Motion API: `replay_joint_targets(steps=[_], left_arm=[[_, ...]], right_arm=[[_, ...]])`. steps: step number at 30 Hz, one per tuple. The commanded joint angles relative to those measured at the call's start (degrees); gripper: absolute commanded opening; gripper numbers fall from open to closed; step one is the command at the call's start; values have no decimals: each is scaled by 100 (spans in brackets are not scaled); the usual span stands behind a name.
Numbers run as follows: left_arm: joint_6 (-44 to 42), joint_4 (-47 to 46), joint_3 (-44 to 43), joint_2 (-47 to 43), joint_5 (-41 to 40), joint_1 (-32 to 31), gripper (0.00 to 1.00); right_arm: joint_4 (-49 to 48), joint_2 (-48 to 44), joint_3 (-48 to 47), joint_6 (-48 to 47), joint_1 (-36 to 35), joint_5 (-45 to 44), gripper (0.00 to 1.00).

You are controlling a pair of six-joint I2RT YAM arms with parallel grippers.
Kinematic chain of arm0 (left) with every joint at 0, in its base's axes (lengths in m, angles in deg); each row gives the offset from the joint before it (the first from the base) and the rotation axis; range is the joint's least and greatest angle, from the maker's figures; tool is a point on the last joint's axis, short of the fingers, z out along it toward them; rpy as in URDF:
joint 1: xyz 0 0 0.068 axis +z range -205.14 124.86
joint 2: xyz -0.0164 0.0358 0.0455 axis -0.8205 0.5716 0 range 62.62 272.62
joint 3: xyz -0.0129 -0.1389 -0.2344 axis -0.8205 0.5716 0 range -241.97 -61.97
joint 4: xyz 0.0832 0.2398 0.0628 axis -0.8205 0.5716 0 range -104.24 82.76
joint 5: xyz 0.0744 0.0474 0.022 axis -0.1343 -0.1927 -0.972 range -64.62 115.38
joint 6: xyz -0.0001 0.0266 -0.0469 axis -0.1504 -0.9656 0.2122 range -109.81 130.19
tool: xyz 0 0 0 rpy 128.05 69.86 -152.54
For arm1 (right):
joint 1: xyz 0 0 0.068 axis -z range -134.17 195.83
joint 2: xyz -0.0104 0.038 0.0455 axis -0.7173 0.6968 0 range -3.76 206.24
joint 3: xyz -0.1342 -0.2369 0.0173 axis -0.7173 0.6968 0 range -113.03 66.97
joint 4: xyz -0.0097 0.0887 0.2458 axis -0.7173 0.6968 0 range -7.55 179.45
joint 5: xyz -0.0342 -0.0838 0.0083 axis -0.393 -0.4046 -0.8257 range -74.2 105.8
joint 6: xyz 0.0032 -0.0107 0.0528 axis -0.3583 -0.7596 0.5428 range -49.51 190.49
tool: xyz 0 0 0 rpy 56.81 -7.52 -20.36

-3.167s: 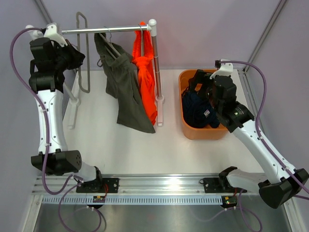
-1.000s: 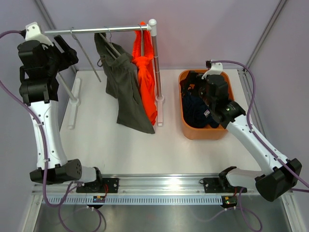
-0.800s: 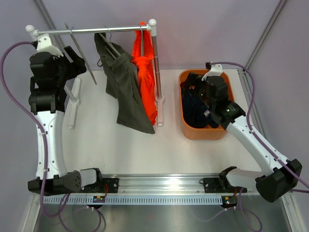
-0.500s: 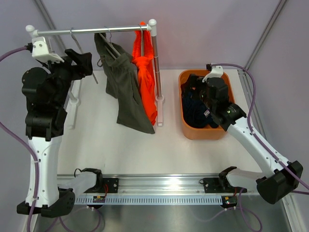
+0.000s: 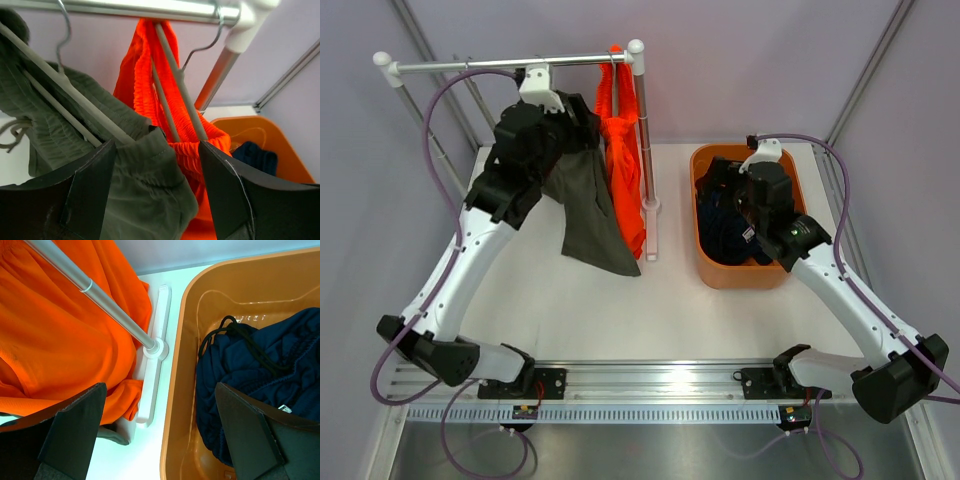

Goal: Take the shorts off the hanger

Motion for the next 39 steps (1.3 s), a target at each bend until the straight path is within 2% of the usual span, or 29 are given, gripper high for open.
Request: replay_joint_targets(steps=[1, 6, 7, 10, 16, 22, 27, 31, 38, 39], left_arm=[[-56, -328, -358, 153, -877, -186, 72], [-153, -4, -745, 654, -1940, -511, 70], [-205, 23, -720, 638, -2334, -555, 70], [-206, -82, -404, 366, -2845, -643, 69], [-206, 23, 10, -153, -3383, -643, 67], [-284, 137, 133, -435, -3541, -643, 68], [-556, 41, -16, -453, -3384, -626, 70], [-557, 14, -437, -146, -2419, -354, 71], [-654, 725, -2062, 978, -1908, 59, 70], [-645, 1118, -2656, 1163, -1715, 112, 69]], right_arm=[[-30, -119, 32, -41, 4, -76, 100], [-30, -49, 32, -49, 4, -41, 100], [-30, -40, 49, -58, 4, -41, 100], [-39, -22, 84, -85, 4, -76, 99], [-56, 66, 58, -41, 4, 47, 99], [-65, 101, 76, 12, 4, 126, 100], [-74, 118, 93, 21, 4, 153, 99], [-74, 145, 102, -6, 4, 144, 100], [-118, 188, 146, -102, 4, 74, 100], [-109, 189, 146, -120, 4, 65, 100]])
